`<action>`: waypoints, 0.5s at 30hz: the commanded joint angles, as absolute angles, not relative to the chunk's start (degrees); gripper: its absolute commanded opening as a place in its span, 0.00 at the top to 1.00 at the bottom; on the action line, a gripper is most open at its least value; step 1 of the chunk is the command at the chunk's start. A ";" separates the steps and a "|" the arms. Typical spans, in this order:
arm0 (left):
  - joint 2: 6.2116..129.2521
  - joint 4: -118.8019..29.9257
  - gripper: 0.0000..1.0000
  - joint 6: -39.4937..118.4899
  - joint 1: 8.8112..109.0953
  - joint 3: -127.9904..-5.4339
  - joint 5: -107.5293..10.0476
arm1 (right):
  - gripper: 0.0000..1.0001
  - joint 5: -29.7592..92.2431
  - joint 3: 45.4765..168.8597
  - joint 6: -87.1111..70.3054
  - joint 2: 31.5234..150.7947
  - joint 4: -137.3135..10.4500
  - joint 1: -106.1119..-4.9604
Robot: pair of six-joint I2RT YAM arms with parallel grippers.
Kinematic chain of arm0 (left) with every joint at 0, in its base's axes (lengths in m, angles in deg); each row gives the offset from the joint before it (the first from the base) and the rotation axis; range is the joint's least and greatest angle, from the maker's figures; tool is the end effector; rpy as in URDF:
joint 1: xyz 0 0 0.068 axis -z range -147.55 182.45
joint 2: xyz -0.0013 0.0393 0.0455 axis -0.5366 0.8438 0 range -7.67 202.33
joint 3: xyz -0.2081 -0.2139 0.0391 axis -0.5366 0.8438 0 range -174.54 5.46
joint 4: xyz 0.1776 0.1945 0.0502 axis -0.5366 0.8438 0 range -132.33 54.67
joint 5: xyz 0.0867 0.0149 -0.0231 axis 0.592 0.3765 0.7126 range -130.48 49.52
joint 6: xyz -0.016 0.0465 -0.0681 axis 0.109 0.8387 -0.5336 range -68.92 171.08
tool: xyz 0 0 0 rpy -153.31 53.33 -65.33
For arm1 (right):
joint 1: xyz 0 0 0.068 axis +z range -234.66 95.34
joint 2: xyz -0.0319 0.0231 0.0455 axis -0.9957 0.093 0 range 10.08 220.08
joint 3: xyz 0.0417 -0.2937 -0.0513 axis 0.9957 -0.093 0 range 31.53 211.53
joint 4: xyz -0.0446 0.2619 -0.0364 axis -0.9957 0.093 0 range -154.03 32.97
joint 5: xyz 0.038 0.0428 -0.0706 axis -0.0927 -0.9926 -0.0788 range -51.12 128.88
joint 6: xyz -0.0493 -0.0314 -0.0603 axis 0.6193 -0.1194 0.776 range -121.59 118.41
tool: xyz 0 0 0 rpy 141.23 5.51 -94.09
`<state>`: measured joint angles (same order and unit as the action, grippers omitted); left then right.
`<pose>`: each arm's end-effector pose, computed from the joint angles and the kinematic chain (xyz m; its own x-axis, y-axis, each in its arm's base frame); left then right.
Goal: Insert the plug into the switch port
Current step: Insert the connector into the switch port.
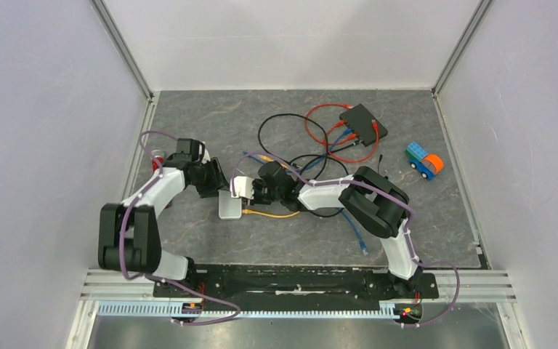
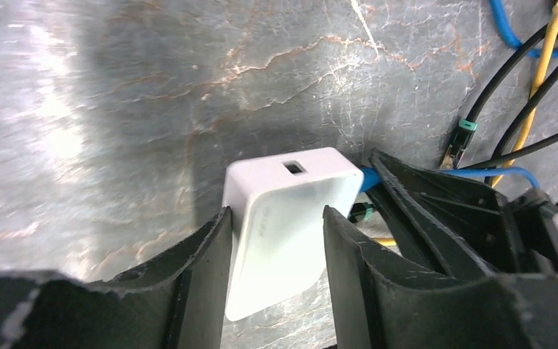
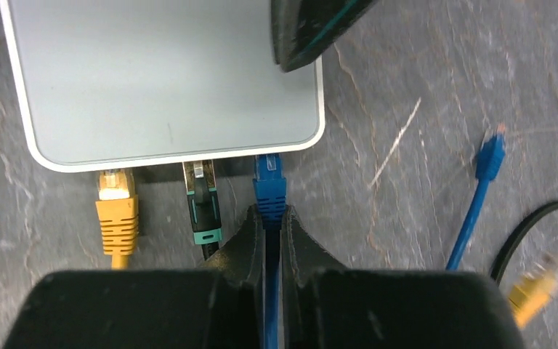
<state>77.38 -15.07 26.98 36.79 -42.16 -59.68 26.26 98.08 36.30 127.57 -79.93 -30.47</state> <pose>0.2900 -0.0463 0.1700 -0.9093 -0.3177 -0.2688 -0.1749 0.8778 -0.4459 0.2679 0.3988 0.1317 0.2852 -0.6291 -0.7232 -0.9135 0.0501 -0.4038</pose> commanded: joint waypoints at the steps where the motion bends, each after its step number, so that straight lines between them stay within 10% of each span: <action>1: 68.04 -13.34 0.45 24.75 38.89 -44.89 -54.70 | 1.00 21.95 102.24 31.92 130.00 -90.52 -27.32; 15: 56.60 -9.55 0.11 19.47 38.69 -43.47 -31.67 | 1.00 40.68 101.61 14.11 130.90 -98.38 -27.33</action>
<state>58.21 -11.22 23.99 38.91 -43.58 -39.79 31.99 101.51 22.40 132.79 -90.55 -27.17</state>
